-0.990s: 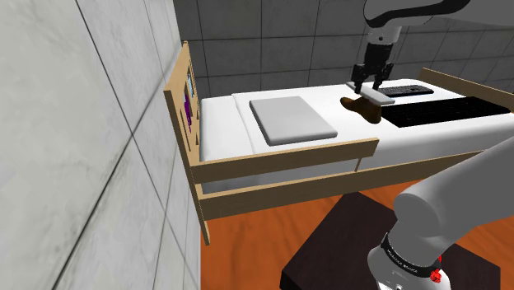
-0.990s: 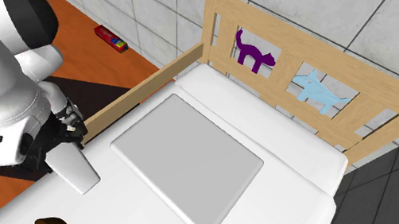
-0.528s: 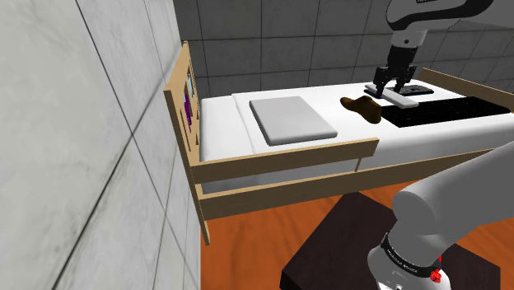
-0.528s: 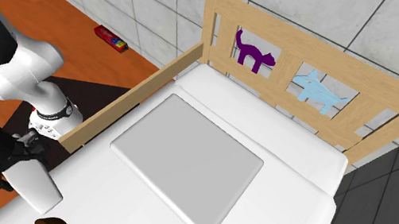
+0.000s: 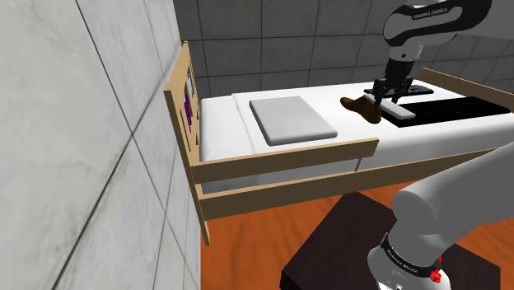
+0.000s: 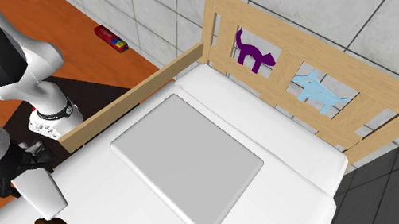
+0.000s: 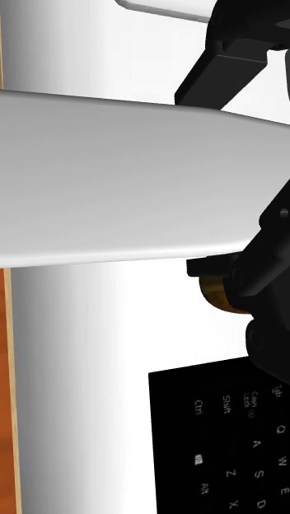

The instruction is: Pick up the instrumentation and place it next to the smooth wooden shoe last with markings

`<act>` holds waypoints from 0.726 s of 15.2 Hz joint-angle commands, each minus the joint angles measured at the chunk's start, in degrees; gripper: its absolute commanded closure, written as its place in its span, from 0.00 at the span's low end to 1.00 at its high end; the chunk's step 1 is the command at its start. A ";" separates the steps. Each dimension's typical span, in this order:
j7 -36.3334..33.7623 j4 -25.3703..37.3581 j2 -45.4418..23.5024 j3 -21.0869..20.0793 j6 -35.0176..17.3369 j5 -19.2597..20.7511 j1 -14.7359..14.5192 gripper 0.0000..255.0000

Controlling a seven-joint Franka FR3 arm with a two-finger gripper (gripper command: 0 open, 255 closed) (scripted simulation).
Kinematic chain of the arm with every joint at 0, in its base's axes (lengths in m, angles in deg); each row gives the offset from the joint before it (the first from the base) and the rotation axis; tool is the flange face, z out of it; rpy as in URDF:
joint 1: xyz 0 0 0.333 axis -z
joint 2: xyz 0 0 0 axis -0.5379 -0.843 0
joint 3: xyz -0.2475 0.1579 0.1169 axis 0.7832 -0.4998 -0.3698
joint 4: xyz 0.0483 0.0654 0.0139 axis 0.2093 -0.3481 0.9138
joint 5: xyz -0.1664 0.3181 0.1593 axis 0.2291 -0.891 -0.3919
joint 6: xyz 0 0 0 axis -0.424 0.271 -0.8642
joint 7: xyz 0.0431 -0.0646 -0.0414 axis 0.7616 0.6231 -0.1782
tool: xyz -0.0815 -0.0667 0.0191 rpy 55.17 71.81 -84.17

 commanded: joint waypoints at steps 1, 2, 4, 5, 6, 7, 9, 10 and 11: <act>-0.19 -1.71 0.10 0.06 -1.64 0.13 0.05 1.00; -0.20 -2.43 0.05 0.16 -2.42 0.18 0.08 1.00; -0.23 -3.84 -0.10 0.35 -3.97 0.28 0.13 1.00; -0.24 -4.53 -0.20 0.44 -4.76 0.33 0.16 1.00; -0.25 -5.21 -0.31 0.55 -5.54 0.37 0.18 1.00; -0.25 -5.88 -0.43 0.65 -6.34 0.42 0.20 1.00; -0.26 -7.18 -0.72 0.86 -7.93 0.49 0.25 1.00; -0.25 -7.82 -0.89 0.97 -8.73 0.53 0.27 1.00; -0.25 -8.44 -1.07 1.08 -9.53 0.56 0.28 1.00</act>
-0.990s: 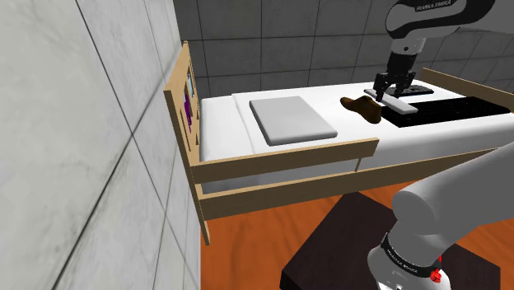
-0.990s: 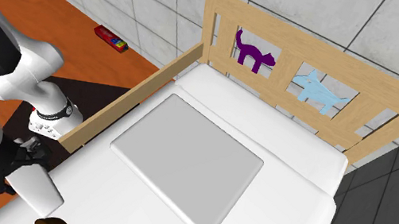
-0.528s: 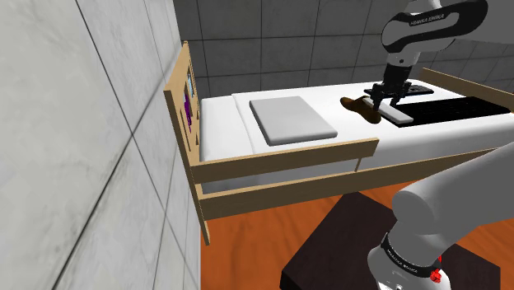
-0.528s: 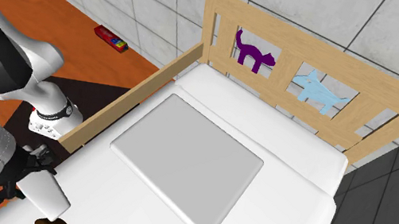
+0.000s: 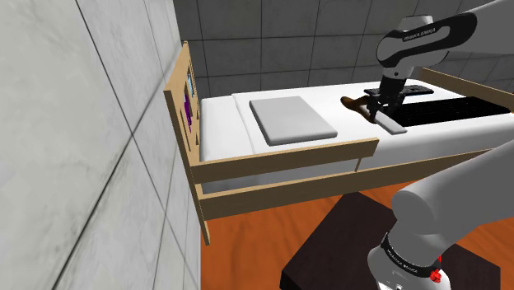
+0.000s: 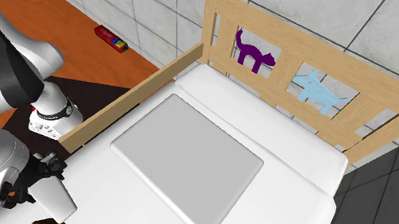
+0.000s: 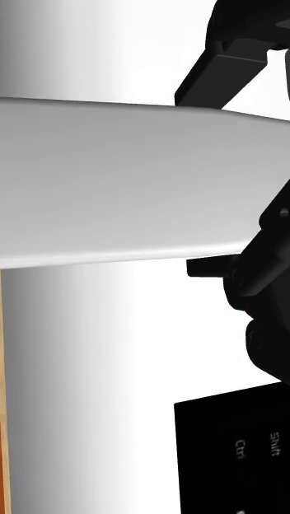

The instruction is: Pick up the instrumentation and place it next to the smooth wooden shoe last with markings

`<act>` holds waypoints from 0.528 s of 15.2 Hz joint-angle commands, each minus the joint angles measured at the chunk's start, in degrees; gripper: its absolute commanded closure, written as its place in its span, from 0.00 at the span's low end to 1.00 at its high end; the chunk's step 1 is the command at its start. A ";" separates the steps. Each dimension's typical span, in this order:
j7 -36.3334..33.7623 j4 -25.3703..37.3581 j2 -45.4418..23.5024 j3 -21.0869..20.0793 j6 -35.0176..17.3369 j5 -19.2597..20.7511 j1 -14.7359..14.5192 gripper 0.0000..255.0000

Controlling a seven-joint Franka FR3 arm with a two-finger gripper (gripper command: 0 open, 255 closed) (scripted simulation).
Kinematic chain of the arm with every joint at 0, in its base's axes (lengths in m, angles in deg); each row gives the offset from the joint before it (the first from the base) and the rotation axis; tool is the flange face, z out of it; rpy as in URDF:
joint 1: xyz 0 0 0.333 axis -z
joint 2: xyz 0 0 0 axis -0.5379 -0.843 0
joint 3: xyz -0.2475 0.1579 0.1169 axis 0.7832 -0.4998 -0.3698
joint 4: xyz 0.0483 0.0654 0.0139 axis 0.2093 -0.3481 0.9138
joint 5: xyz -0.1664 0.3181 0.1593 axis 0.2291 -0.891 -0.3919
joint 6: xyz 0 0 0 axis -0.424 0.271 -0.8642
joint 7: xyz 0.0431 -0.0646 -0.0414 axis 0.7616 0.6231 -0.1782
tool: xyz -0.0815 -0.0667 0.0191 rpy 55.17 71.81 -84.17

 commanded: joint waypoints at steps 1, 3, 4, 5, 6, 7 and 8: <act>-0.04 -1.40 -0.34 0.23 -1.71 0.09 0.06 1.00; -0.02 -2.60 -0.78 0.46 -3.34 0.13 0.08 1.00; 0.00 -3.18 -1.03 0.58 -4.16 0.15 0.09 1.00; 0.02 -3.75 -1.28 0.69 -4.99 0.17 0.11 1.00; 0.05 -4.31 -1.56 0.81 -5.82 0.18 0.11 1.00; 0.08 -4.86 -1.85 0.93 -6.65 0.18 0.12 1.00; 0.12 -5.42 -2.17 1.06 -7.52 0.18 0.13 1.00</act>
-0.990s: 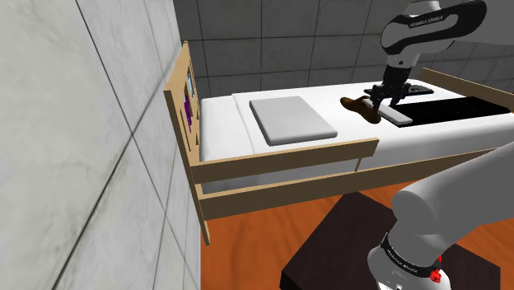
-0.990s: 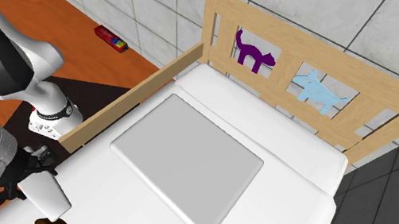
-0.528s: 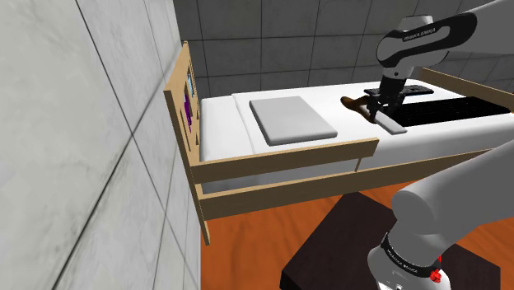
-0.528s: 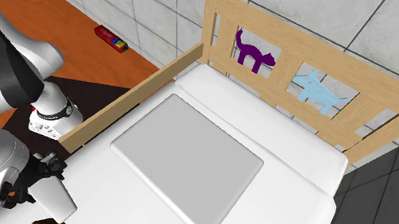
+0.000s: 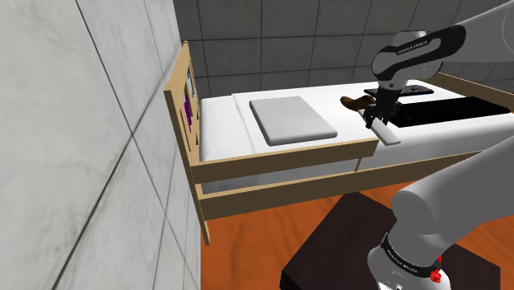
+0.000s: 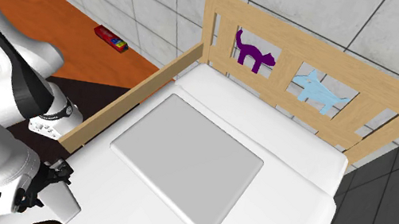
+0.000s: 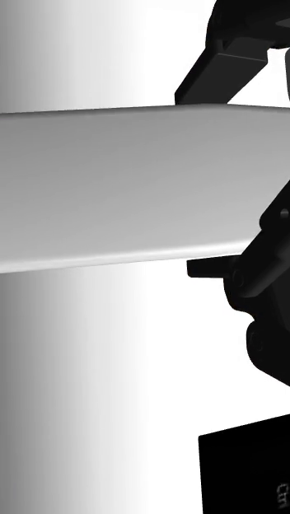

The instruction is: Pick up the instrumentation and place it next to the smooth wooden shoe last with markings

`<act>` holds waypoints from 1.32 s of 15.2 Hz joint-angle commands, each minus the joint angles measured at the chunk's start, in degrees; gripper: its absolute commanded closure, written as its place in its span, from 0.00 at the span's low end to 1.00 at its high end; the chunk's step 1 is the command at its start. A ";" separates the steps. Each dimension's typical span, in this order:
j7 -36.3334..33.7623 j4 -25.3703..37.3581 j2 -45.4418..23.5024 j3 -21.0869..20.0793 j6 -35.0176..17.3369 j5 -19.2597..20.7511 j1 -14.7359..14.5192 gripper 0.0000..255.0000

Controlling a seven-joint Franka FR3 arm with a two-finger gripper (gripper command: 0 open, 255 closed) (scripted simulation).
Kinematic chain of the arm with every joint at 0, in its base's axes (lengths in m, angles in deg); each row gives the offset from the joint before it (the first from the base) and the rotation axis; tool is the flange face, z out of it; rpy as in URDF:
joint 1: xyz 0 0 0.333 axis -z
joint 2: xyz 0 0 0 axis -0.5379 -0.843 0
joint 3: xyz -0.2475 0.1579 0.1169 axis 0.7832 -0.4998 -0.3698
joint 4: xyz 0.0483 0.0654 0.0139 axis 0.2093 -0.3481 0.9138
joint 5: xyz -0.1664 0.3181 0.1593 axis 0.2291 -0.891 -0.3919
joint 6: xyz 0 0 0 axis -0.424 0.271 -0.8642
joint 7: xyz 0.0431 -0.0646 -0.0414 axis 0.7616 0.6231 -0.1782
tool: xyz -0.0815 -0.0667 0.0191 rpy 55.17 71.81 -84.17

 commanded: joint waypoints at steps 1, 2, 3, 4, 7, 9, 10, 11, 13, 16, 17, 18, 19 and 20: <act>-0.06 -0.99 -0.42 0.21 -1.05 0.07 0.09 1.00; -0.05 -0.98 -0.43 0.21 -1.06 0.06 0.10 1.00; -0.05 -0.98 -0.44 0.20 -1.06 0.06 0.11 1.00; -0.04 -0.98 -0.44 0.19 -1.06 0.06 0.12 1.00; -0.03 -0.98 -0.45 0.16 -1.06 0.04 0.15 1.00; 0.00 -1.13 -0.43 0.19 -1.21 0.08 0.19 0.00; -0.08 -1.19 -0.42 0.14 -1.25 0.07 0.16 0.00; -0.05 -1.13 -0.41 0.16 -1.17 0.07 0.17 0.00; -0.03 -1.09 -0.41 0.16 -1.15 0.06 0.17 0.00; -0.18 1.84 0.90 -0.47 3.08 -0.03 0.12 0.00; -0.22 3.35 1.43 -0.77 5.11 -0.10 0.07 0.00; -0.24 4.59 1.78 -0.99 6.69 -0.17 0.03 0.00; -0.24 4.59 1.78 -0.99 6.69 -0.17 0.04 0.00; -0.24 4.58 1.79 -1.00 6.69 -0.17 0.04 0.00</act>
